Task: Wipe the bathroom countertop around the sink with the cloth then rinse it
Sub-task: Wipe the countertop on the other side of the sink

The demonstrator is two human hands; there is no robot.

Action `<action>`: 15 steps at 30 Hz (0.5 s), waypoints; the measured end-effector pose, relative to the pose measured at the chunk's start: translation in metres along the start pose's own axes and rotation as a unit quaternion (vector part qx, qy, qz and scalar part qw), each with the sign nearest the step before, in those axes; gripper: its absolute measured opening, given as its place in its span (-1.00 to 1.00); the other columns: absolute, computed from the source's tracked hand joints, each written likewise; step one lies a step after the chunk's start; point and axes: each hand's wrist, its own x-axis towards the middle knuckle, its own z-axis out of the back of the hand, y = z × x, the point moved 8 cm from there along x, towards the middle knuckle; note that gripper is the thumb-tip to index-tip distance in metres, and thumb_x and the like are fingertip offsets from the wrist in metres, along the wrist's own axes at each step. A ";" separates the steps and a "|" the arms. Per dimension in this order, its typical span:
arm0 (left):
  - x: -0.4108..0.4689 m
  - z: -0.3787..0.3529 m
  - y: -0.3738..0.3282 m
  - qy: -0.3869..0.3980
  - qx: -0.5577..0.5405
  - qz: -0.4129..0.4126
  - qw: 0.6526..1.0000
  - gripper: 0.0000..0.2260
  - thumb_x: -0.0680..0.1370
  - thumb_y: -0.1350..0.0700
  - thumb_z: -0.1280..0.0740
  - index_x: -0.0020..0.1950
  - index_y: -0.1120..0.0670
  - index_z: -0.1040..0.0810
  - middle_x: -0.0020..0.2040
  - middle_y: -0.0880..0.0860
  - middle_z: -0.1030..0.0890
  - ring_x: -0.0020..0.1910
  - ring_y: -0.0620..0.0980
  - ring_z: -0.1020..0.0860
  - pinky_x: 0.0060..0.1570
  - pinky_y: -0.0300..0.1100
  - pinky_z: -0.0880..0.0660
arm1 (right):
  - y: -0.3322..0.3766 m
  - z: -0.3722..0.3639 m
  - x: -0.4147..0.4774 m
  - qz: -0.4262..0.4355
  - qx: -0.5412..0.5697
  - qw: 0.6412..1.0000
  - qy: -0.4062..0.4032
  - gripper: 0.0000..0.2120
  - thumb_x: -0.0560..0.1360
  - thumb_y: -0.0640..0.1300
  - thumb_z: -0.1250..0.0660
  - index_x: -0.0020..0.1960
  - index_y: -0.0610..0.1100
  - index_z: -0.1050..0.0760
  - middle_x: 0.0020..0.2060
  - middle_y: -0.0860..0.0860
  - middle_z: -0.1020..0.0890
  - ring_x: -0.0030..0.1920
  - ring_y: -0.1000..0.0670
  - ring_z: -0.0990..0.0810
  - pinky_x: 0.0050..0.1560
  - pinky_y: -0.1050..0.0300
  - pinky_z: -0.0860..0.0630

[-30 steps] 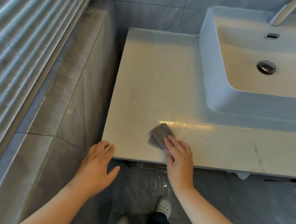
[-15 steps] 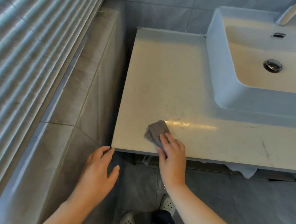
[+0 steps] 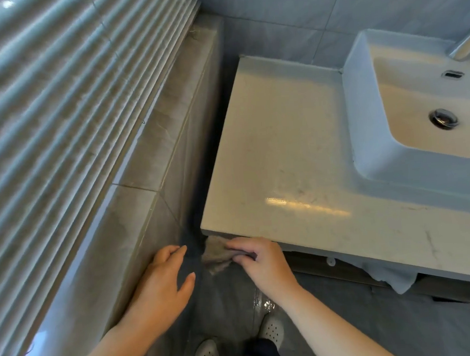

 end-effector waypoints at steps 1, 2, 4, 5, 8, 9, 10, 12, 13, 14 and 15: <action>0.000 0.000 0.000 0.002 -0.003 -0.002 1.000 -0.45 0.55 -0.01 -0.30 0.49 0.07 -0.23 0.41 -0.05 -0.28 0.06 -0.03 -0.51 0.17 -0.27 -0.41 | -0.002 0.011 -0.005 -0.018 0.012 1.000 -0.010 -0.69 0.48 -0.24 -0.36 0.16 0.05 -0.59 0.08 0.23 -0.62 0.15 0.31 -0.52 0.27 0.29 -0.42; -0.001 0.001 -0.002 0.002 -0.008 -0.004 1.000 -0.45 0.55 -0.01 -0.30 0.49 0.07 -0.23 0.41 -0.05 -0.28 0.08 -0.02 -0.52 0.17 -0.27 -0.41 | -0.002 0.023 -0.010 -0.033 0.021 0.999 -0.021 -0.69 0.48 -0.24 -0.36 0.15 0.06 -0.59 0.07 0.25 -0.61 0.15 0.31 -0.52 0.27 0.28 -0.42; -0.002 0.001 -0.005 0.008 -0.015 -0.005 1.000 -0.45 0.55 -0.01 -0.30 0.50 0.08 -0.23 0.42 -0.04 -0.28 0.12 -0.03 -0.51 0.20 -0.25 -0.41 | 0.000 0.049 -0.018 -0.050 0.031 0.997 -0.050 -0.69 0.49 -0.25 -0.36 0.13 0.08 -0.60 0.03 0.30 -0.59 0.13 0.33 -0.51 0.25 0.26 -0.45; -0.002 0.001 -0.008 0.013 -0.018 -0.009 1.000 -0.45 0.55 -0.01 -0.29 0.50 0.08 -0.23 0.43 -0.04 -0.28 0.11 -0.04 -0.51 0.20 -0.26 -0.41 | 0.001 0.061 -0.021 -0.055 0.034 0.995 -0.070 -0.69 0.49 -0.26 -0.36 0.12 0.08 -0.60 0.01 0.33 -0.58 0.12 0.35 -0.51 0.24 0.25 -0.46; 0.005 0.002 -0.027 0.020 -0.008 -0.044 0.999 -0.47 0.56 -0.03 -0.28 0.49 0.07 -0.25 0.41 -0.05 -0.30 0.00 -0.08 -0.53 0.10 -0.33 -0.40 | 0.002 0.101 -0.026 -0.058 0.035 0.988 -0.142 -0.69 0.49 -0.27 -0.36 0.13 0.06 -0.60 0.04 0.28 -0.59 0.10 0.34 -0.52 0.20 0.33 -0.46; 0.008 0.003 -0.034 0.019 -0.006 -0.055 0.998 -0.48 0.56 -0.03 -0.28 0.48 0.06 -0.26 0.40 -0.05 -0.31 -0.04 -0.13 -0.52 0.06 -0.34 -0.41 | 0.001 0.114 -0.026 -0.056 0.028 0.984 -0.165 -0.70 0.49 -0.27 -0.36 0.14 0.03 -0.60 0.07 0.22 -0.61 0.11 0.30 -0.52 0.18 0.38 -0.43; 0.013 0.003 -0.041 0.018 -0.005 -0.064 0.998 -0.48 0.55 -0.04 -0.27 0.48 0.06 -0.27 0.40 -0.05 -0.32 -0.09 -0.17 -0.51 0.04 -0.33 -0.41 | -0.001 0.127 -0.024 -0.055 0.022 0.981 -0.187 -0.70 0.49 -0.27 -0.36 0.15 0.01 -0.60 0.09 0.17 -0.61 0.12 0.25 -0.53 0.17 0.41 -0.41; 0.021 0.004 -0.057 0.016 -0.001 -0.078 0.997 -0.49 0.56 -0.04 -0.27 0.47 0.06 -0.28 0.39 -0.06 -0.32 -0.19 -0.21 -0.47 0.00 -0.34 -0.38 | -0.008 0.153 -0.016 -0.058 0.017 0.970 -0.234 -0.70 0.48 -0.29 -0.36 0.17 -0.05 -0.60 0.09 0.10 -0.62 0.14 0.14 -0.56 0.16 0.38 -0.43; 0.025 0.004 -0.065 0.014 0.002 -0.084 0.996 -0.50 0.56 -0.04 -0.26 0.47 0.06 -0.28 0.39 -0.06 -0.32 -0.20 -0.19 -0.46 0.00 -0.35 -0.37 | -0.014 0.165 -0.010 -0.059 0.015 0.965 -0.253 -0.70 0.48 -0.29 -0.36 0.18 -0.07 -0.59 0.10 0.08 -0.62 0.13 0.12 -0.56 0.13 0.41 -0.43; 0.030 0.003 -0.071 0.011 0.005 -0.088 0.996 -0.50 0.56 -0.04 -0.26 0.47 0.06 -0.29 0.39 -0.06 -0.33 -0.18 -0.17 -0.44 0.01 -0.35 -0.36 | -0.020 0.176 -0.002 -0.061 0.011 0.962 -0.266 -0.70 0.49 -0.29 -0.35 0.19 -0.10 -0.58 0.10 0.06 -0.62 0.12 0.12 -0.55 0.08 0.48 -0.41; 0.035 0.003 -0.077 0.006 0.006 -0.092 0.996 -0.51 0.56 -0.03 -0.27 0.46 0.07 -0.29 0.39 -0.05 -0.34 -0.15 -0.16 -0.42 0.01 -0.35 -0.36 | -0.028 0.185 0.008 -0.063 0.005 0.960 -0.274 -0.70 0.50 -0.28 -0.35 0.21 -0.12 -0.57 0.11 0.04 -0.62 0.11 0.12 -0.54 0.05 0.51 -0.39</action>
